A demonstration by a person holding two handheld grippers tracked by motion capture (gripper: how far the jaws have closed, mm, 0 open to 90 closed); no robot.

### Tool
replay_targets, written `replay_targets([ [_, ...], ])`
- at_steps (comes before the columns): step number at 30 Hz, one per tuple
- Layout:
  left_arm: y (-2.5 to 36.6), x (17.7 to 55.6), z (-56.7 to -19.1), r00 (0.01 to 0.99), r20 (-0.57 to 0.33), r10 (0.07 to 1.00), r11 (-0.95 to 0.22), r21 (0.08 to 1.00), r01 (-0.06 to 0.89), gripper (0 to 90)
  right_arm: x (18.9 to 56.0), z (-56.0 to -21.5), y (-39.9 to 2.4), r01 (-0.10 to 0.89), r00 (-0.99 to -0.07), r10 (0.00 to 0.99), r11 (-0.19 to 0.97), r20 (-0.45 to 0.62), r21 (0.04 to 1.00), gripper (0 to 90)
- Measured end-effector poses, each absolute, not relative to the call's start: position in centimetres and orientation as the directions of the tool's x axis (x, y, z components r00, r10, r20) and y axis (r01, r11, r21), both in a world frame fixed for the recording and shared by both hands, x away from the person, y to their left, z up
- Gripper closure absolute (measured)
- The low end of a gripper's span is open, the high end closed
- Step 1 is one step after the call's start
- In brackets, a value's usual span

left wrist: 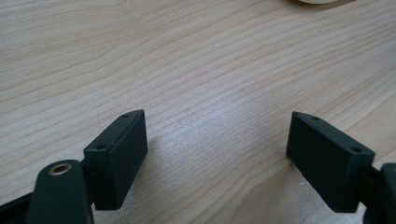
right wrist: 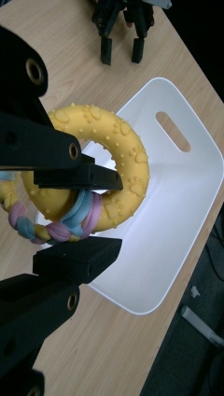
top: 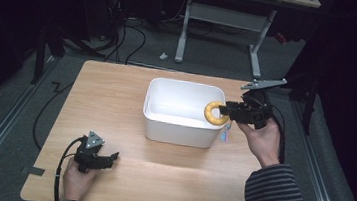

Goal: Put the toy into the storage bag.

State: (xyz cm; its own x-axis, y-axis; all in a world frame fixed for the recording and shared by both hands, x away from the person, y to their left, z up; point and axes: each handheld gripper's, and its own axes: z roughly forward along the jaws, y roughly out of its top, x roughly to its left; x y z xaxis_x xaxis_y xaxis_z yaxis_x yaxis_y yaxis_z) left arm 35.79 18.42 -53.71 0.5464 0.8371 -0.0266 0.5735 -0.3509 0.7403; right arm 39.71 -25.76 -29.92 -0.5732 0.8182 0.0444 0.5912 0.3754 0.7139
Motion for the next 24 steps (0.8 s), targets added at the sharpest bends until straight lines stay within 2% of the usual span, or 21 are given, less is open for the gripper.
replay_targets([
  [24,18.4,35.8,-53.7,0.546,-0.028,0.837,-0.350,0.740,0.574,20.8,43.9,-30.3,-22.0,0.600,-0.573,0.819,0.398,0.026,0.694,66.4],
])
